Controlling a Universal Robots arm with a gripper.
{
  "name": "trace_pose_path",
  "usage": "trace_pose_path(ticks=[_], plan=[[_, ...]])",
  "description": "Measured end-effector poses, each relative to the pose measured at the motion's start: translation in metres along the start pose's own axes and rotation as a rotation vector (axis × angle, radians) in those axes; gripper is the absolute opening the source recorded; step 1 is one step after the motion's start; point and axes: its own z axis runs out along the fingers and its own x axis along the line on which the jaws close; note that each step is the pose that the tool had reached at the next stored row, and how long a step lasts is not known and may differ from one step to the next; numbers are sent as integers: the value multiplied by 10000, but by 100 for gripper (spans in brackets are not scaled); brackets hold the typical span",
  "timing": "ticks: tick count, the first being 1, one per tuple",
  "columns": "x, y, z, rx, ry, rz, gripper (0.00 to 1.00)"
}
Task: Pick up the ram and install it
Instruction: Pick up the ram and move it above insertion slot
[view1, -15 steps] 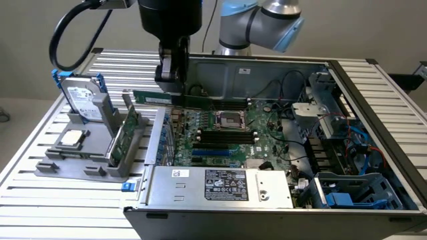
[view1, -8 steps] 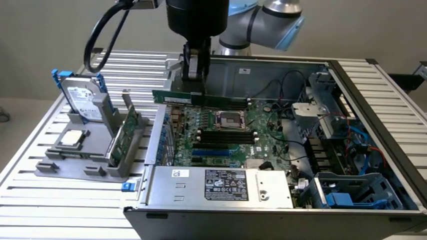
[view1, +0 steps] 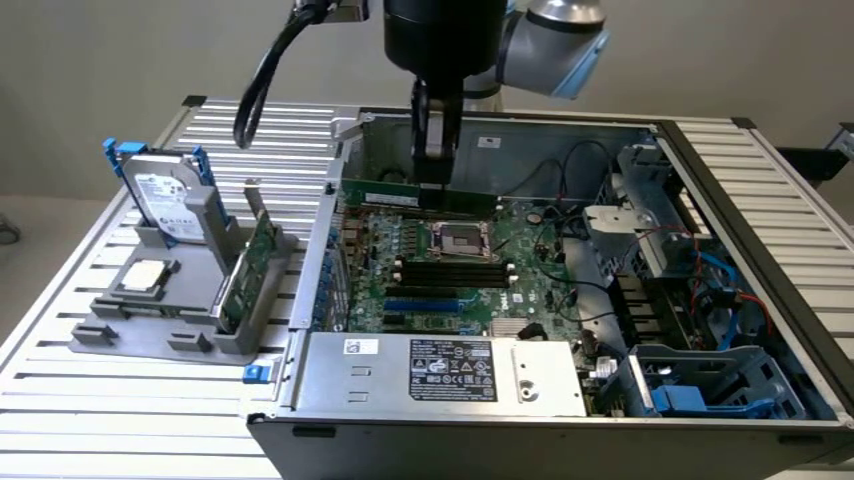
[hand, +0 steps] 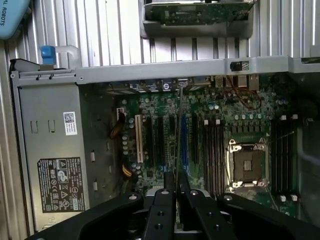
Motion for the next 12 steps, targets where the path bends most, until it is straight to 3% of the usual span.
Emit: trace_pose_path(ticks=[12], plan=[[-227, -178, 165, 11, -50, -11, 14]])
